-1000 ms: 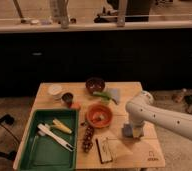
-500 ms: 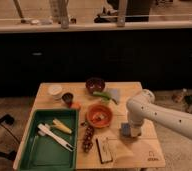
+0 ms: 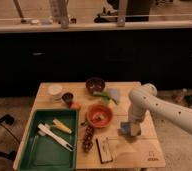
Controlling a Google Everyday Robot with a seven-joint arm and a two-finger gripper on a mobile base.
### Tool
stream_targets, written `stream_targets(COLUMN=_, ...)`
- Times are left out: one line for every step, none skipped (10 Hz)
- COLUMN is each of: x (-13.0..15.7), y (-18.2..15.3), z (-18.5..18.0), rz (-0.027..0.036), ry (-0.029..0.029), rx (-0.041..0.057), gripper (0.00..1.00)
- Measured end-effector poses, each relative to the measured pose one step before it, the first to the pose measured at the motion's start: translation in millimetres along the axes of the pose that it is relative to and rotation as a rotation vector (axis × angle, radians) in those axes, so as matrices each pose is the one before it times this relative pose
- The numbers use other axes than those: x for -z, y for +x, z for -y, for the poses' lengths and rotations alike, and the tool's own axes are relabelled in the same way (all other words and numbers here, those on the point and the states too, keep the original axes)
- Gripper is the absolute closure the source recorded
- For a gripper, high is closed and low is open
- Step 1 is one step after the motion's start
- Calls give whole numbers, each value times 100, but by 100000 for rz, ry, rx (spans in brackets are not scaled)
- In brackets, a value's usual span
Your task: Wipe table surface with sponge
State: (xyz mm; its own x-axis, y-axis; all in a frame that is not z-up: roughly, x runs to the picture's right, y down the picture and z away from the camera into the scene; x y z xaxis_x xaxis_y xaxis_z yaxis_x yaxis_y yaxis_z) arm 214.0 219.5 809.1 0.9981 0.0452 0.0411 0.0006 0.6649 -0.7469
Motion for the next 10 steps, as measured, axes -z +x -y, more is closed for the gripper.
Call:
stream_targets(x=-444, y=171, z=37, rz=1427, ry=-2711, rx=-661, gripper=100)
stream_targets(x=-411, y=144, z=50, rz=780, ry=-1588, rx=-675, gripper=100)
stream_targets(x=-309, y=25, z=86, rz=158, ry=-632, rx=-321, gripper=100)
stream_targets(x=-530, y=142, z=103, rz=58, ry=-1031, rx=-611, gripper=100)
stream_targets(x=-318, y=100, z=34, rz=-19, ry=-614, rx=-548, gripper=100)
stream_targets(x=-229, y=142, z=47, rz=26, ry=-392, rx=-561, gripper=100)
stream_targets(x=-94, y=207, z=15, rz=-16, ry=-230, rx=-633, gripper=100)
stream_targets(x=-29, y=185, z=57, rz=-63, ry=-32, rx=-564, gripper=100)
stream_targets(x=64, y=45, z=108, rz=31, ry=248, rx=-200, gripper=100)
stream_targets(x=229, y=-154, z=22, rz=348, ry=307, rx=314, gripper=100)
